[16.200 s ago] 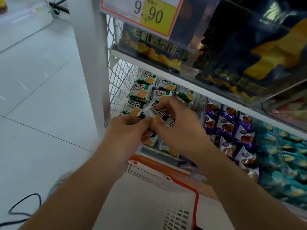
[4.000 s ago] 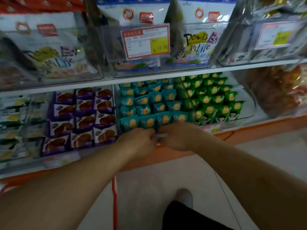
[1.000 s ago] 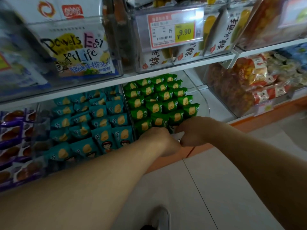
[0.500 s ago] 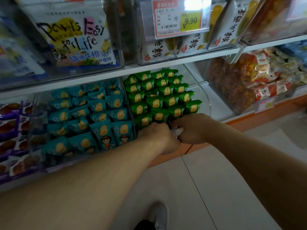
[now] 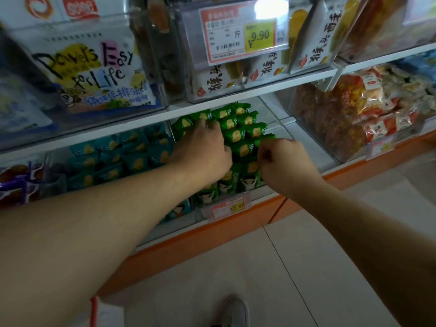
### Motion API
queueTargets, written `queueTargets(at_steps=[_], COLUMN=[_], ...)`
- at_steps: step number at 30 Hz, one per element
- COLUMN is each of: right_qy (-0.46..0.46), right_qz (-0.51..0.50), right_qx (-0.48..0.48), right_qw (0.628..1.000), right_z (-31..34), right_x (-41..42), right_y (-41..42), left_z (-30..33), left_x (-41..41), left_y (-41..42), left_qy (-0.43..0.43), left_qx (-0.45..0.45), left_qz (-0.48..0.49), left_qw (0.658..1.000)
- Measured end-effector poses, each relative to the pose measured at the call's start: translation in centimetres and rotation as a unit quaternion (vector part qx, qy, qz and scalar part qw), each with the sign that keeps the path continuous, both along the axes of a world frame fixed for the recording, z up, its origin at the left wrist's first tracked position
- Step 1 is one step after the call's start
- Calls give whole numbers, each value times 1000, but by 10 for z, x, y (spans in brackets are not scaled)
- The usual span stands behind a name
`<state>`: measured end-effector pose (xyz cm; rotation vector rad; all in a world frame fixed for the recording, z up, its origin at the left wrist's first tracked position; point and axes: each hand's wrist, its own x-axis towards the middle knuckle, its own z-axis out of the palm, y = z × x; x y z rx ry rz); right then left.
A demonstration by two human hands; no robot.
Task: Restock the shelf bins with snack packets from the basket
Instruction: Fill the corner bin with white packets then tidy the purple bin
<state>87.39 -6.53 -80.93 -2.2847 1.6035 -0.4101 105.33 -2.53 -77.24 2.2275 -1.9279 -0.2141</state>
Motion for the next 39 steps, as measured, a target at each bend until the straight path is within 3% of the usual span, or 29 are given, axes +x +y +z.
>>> queueTargets(at_steps=[7, 13, 19, 26, 35, 39], right_qy=[-21, -30, -53, -52, -65, -64], right_qz=[-4, 14, 25, 15, 28, 35], right_qx=[-27, -46, -77, -53, -42, -48], right_qw=[999, 998, 995, 997, 997, 996], right_z=[-8, -19, -28, -22, -22, -22], right_x=[12, 10, 10, 8, 3, 3], right_y=[-5, -7, -8, -7, -3, 0], left_z=[-15, -19, -21, -18, -22, -14], left_x=[43, 41, 51, 54, 62, 58], left_y=[-53, -68, -73, -59, -61, -62], left_qy=[-146, -185, -184, -118, -163, -183], left_qx=[108, 138, 125, 108, 102, 168], left_qz=[63, 88, 46, 56, 42, 43], left_qw=[981, 969, 974, 986, 980, 968])
